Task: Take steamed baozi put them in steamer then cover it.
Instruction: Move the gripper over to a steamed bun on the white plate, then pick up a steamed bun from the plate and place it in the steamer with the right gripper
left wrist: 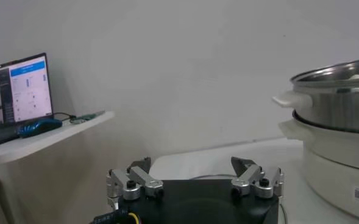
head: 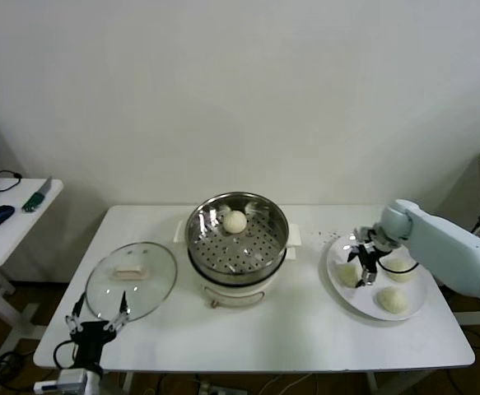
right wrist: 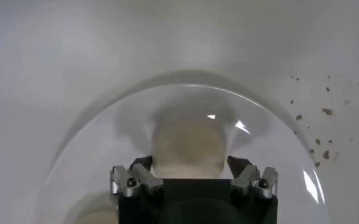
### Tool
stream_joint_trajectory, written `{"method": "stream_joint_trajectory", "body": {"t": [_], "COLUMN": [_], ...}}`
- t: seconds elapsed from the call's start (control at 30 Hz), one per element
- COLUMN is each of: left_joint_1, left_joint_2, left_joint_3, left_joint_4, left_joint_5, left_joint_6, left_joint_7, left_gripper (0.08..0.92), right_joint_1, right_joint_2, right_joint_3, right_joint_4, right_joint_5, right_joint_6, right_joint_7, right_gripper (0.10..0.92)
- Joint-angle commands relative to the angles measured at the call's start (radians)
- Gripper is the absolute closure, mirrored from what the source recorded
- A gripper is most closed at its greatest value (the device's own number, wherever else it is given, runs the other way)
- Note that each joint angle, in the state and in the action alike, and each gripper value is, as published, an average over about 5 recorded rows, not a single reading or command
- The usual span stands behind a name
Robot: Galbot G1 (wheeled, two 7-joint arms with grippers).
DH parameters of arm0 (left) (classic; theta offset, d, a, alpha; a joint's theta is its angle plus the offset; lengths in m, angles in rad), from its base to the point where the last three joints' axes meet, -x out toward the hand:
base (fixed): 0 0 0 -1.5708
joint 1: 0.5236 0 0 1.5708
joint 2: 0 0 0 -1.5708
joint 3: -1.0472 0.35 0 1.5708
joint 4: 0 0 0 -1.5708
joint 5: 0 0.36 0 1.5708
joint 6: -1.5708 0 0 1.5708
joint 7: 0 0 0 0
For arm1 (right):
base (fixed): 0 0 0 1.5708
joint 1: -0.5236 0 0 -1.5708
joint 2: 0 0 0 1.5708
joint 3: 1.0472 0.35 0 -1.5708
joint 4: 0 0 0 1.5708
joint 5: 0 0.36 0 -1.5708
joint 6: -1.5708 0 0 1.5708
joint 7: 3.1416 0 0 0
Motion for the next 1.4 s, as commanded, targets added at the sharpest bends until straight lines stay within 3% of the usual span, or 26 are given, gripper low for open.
{"method": "stream_joint_trajectory", "body": {"t": [0.03, 0.37, 0.67, 0.97, 1.4], "left_joint_1": [-0.001, -0.001, 0.003, 0.020, 0.074], "left_joint_2": [-0.001, -0.012, -0.014, -0.030, -0.004], "left_joint_3": [0.000, 0.006, 0.023, 0.067, 0.078], "left_joint_4": [0.002, 0.001, -0.006, -0.008, -0.043], "left_joint_5": [0.001, 0.003, 0.006, 0.067, 0.089], "left_joint_6": [0.000, -0.002, 0.000, -0.012, -0.028], "left_joint_7": [-0.001, -0.001, -0.001, -0.003, 0.001], "left_gripper": [0.177, 0.177, 0.177, 0.177, 0.177], "right_joint_1": [-0.007, 0.086, 0.461, 0.766, 0.766], "right_joint_2": [0.012, -0.008, -0.002, 0.158, 0.480], "right_joint_3": [0.001, -0.064, -0.338, -0.551, -0.588], "right_joint_4": [-0.018, 0.001, 0.044, 0.103, 0.106], "right_joint_5": [-0.007, 0.066, 0.322, 0.593, 0.791], "right_joint_6": [0.004, 0.005, -0.027, -0.105, -0.242], "right_joint_7": [-0.006, -0.013, -0.018, -0.001, 0.088], "right_gripper": [0.287, 0.318, 0.317, 0.313, 0.313]}}
